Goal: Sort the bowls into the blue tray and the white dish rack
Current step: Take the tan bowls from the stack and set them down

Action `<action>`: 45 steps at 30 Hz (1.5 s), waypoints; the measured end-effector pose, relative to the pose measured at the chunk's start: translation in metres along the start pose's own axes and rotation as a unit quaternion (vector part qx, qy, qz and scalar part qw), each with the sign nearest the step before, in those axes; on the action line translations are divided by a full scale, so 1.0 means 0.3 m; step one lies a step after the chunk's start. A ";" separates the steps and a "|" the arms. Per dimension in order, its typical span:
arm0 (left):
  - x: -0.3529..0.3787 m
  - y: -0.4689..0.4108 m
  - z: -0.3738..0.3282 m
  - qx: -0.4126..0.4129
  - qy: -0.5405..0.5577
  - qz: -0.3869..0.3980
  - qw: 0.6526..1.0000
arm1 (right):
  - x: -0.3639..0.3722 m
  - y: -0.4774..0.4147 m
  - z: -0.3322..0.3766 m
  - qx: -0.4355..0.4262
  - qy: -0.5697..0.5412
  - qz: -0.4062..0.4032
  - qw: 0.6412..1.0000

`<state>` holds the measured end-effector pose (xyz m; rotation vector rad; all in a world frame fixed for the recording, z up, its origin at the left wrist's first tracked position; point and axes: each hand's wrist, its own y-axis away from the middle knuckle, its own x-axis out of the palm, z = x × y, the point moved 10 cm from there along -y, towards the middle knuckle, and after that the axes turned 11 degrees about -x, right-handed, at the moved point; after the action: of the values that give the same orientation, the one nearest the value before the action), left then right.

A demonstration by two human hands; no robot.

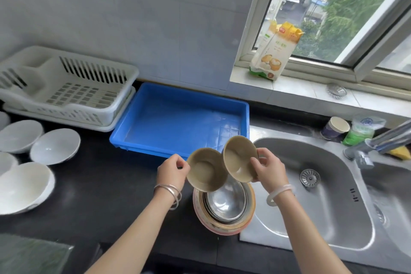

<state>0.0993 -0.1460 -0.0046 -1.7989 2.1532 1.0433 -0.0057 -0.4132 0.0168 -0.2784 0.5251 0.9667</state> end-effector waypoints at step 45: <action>-0.719 -0.041 1.059 -0.342 0.297 -0.278 0.847 | 1.515 0.064 0.315 0.174 -0.042 0.327 0.928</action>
<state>0.0702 0.2146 -0.1344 -3.1690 1.3064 1.2965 0.2142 -0.0391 -0.1491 0.2823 0.7186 1.4960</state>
